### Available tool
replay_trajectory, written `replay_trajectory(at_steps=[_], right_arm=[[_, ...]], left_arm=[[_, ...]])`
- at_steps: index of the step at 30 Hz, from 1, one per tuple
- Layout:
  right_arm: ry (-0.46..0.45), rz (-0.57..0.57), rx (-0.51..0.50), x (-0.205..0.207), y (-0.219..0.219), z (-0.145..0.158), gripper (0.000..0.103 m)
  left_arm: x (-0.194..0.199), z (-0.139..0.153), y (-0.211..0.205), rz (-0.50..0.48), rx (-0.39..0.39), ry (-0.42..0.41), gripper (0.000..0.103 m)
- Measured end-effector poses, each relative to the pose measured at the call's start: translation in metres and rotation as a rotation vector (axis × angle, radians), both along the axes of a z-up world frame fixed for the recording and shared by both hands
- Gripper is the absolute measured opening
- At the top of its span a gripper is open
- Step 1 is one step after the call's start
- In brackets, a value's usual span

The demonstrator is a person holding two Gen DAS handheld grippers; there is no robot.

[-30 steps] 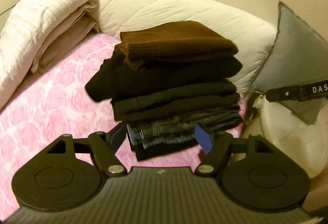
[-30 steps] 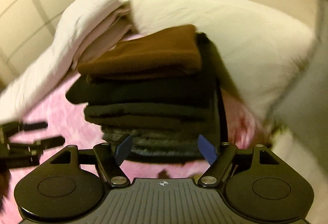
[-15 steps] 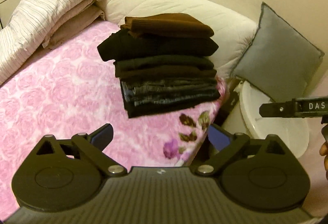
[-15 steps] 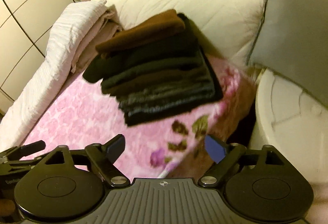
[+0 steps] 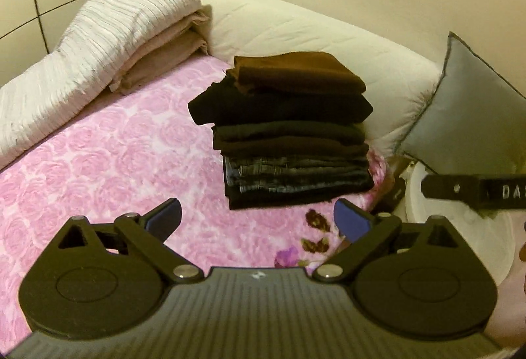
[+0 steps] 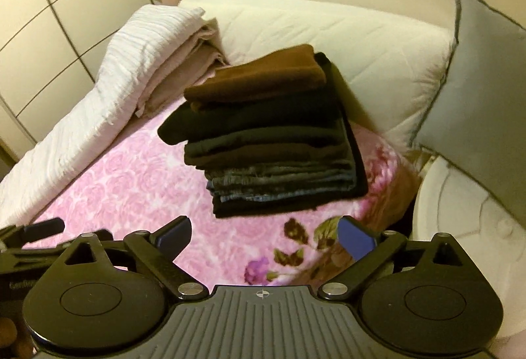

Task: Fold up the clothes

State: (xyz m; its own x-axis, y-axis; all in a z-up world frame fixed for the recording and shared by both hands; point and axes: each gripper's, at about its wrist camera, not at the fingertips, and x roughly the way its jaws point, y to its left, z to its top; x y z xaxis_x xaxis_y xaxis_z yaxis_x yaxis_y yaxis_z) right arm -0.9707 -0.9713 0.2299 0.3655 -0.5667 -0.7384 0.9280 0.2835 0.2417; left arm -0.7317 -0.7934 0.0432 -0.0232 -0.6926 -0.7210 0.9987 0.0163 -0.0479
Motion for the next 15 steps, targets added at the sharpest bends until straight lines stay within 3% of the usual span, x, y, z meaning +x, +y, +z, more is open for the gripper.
replay_trajectory(at_steps=[15], right_arm=[[0.078,0.077,-0.018,-0.043,0.009,-0.014,0.098]], left_arm=[[-0.056,-0.014,0.035,0.131,0.072,-0.062,0.096]])
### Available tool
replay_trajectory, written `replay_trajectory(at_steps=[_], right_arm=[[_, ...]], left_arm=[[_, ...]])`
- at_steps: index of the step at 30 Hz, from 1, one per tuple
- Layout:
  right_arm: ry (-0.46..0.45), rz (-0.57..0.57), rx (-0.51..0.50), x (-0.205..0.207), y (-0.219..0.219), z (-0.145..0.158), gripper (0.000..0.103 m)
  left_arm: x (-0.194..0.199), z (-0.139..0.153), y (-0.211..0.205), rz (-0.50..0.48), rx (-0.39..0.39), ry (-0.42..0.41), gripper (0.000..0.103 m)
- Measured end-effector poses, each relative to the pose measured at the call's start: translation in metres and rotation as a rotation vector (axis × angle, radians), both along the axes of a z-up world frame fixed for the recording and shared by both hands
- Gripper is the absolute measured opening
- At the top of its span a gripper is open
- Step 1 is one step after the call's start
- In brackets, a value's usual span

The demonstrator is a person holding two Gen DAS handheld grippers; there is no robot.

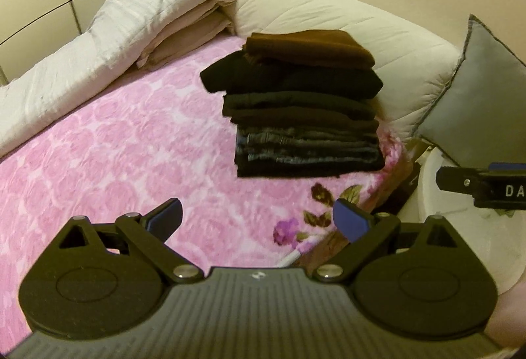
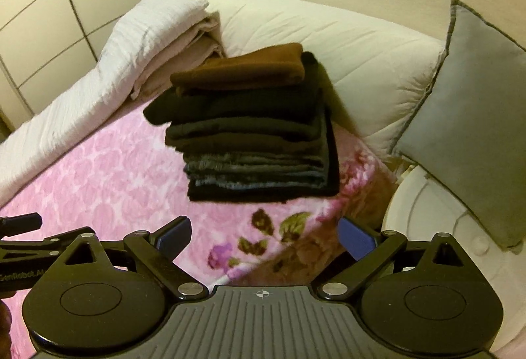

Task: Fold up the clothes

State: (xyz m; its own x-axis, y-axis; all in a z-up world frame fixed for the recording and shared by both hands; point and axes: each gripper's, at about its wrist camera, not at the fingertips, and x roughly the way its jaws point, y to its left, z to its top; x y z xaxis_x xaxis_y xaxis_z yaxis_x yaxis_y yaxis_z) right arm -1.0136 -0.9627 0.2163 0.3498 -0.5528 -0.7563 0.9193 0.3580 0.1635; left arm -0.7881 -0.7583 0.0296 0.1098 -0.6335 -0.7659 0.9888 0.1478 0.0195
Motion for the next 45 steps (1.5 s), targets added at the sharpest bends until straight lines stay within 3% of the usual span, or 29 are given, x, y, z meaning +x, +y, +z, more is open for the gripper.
replay_trajectory(at_steps=[7,27,45], right_arm=[[0.038,0.048,-0.026,-0.003,0.002,0.005,0.098],[0.043,0.041,-0.069,-0.002,-0.004,0.018,0.098],[0.069,0.060,-0.066,0.006,0.001,0.017,0.098]], left_arm=[[-0.012,0.003,0.001,0.016,-0.011,-0.026,0.095],[-0.011,0.007,-0.011,0.068,-0.032,-0.058,0.095],[-0.009,0.001,-0.010,0.042,-0.016,-0.010,0.096]])
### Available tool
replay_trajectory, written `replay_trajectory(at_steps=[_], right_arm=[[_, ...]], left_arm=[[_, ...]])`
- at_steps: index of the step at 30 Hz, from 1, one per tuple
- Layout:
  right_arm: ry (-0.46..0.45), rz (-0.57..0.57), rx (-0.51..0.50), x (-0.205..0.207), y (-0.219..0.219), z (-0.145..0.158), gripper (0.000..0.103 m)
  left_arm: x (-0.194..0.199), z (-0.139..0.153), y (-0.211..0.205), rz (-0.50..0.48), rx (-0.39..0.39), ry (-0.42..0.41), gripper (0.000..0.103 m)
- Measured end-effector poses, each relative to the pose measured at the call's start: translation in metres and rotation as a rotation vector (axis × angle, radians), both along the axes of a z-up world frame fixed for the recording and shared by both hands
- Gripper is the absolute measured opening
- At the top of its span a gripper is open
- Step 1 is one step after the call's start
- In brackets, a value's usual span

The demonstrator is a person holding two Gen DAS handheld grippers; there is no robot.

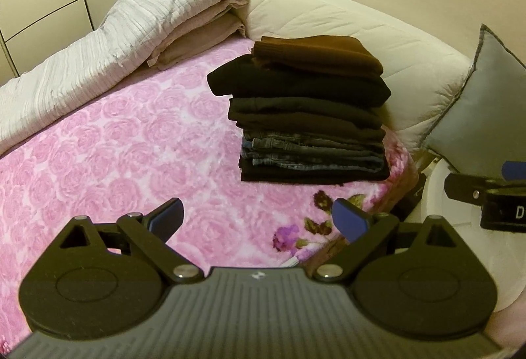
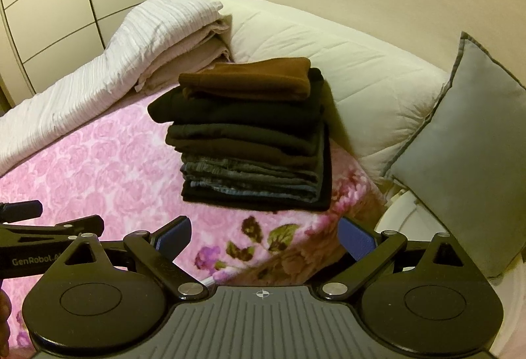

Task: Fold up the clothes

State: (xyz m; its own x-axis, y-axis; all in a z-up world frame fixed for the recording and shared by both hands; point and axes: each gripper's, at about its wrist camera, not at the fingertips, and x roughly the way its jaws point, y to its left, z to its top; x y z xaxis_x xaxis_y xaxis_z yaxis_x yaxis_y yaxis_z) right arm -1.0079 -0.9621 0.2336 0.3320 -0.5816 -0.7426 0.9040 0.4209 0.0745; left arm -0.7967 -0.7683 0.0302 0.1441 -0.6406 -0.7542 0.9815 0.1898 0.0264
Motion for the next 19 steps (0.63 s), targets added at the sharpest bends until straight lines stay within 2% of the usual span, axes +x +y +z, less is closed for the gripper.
replay_trajectory(at_steps=[14,19], right_arm=[[0.002,0.001,0.017,0.0035,0.0037,-0.0019,0.098],[0.002,0.000,0.017,0.0060,0.0061,-0.0013,0.098]], left_arm=[[-0.0013,-0.0006,0.0048,-0.025,0.005,-0.003,0.096],[-0.0019,0.0015,0.0083,-0.041,-0.020,-0.022,0.096]])
